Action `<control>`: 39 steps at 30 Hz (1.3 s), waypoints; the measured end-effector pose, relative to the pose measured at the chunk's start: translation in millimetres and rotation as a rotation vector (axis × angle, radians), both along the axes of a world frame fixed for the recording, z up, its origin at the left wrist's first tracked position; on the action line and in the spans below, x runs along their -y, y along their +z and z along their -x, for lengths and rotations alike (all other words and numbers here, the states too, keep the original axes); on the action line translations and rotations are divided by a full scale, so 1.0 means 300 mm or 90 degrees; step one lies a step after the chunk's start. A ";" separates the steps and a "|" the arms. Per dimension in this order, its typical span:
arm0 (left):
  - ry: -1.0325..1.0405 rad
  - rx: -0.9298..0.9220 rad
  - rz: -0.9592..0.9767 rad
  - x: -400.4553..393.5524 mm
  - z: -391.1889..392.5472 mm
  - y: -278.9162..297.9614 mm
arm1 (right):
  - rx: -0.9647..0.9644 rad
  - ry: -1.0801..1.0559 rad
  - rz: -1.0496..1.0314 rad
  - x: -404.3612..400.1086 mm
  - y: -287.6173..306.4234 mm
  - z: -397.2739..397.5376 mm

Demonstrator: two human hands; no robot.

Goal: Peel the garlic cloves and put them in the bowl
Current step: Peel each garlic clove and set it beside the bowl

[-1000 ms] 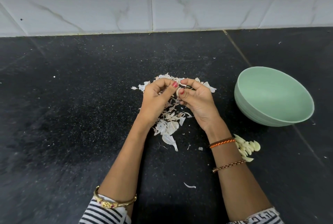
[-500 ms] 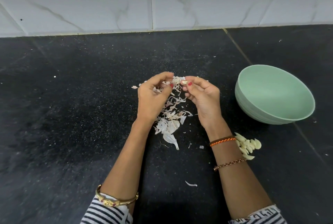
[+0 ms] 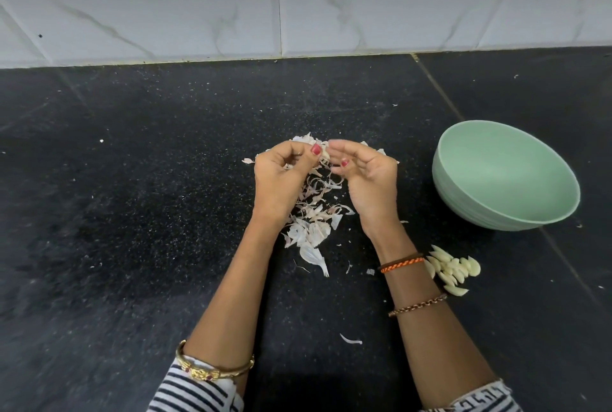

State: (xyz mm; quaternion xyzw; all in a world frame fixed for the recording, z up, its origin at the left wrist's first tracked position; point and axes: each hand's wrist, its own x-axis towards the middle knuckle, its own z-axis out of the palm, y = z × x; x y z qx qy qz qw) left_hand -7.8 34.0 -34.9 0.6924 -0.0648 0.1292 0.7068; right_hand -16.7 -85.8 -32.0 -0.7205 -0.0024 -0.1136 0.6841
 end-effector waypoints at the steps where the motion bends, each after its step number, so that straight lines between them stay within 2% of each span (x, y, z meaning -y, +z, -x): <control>1: 0.001 -0.009 0.009 0.003 0.002 0.003 | 0.015 -0.026 0.027 -0.003 -0.004 0.001; 4: -0.002 -0.020 0.019 0.006 0.003 0.002 | 0.070 -0.111 0.087 -0.002 -0.014 0.009; 7: -0.009 -0.018 0.018 0.008 -0.001 -0.008 | 0.122 -0.125 0.149 0.000 -0.018 0.013; 14: -0.021 0.013 -0.059 0.002 -0.003 -0.026 | 0.140 -0.001 0.048 -0.010 -0.009 0.003; 18: -0.001 -0.024 -0.079 0.012 0.003 -0.027 | 0.116 0.000 0.021 -0.012 -0.014 0.009; 23: 0.140 -0.007 -0.174 -0.004 0.004 -0.031 | 0.155 -0.088 0.180 -0.039 -0.045 0.002; 26: 0.180 0.005 -0.192 -0.020 -0.001 -0.040 | 0.183 -0.181 0.215 -0.030 -0.054 -0.005; 31: 0.163 -0.013 -0.250 -0.005 -0.004 -0.038 | 0.146 -0.261 0.212 -0.029 -0.030 0.003; 35: 0.157 0.017 -0.325 0.014 0.019 -0.032 | 0.109 -0.259 0.192 -0.024 -0.010 0.014; 39: 0.168 0.038 -0.324 0.018 0.038 -0.023 | 0.132 -0.244 0.246 -0.006 0.005 0.057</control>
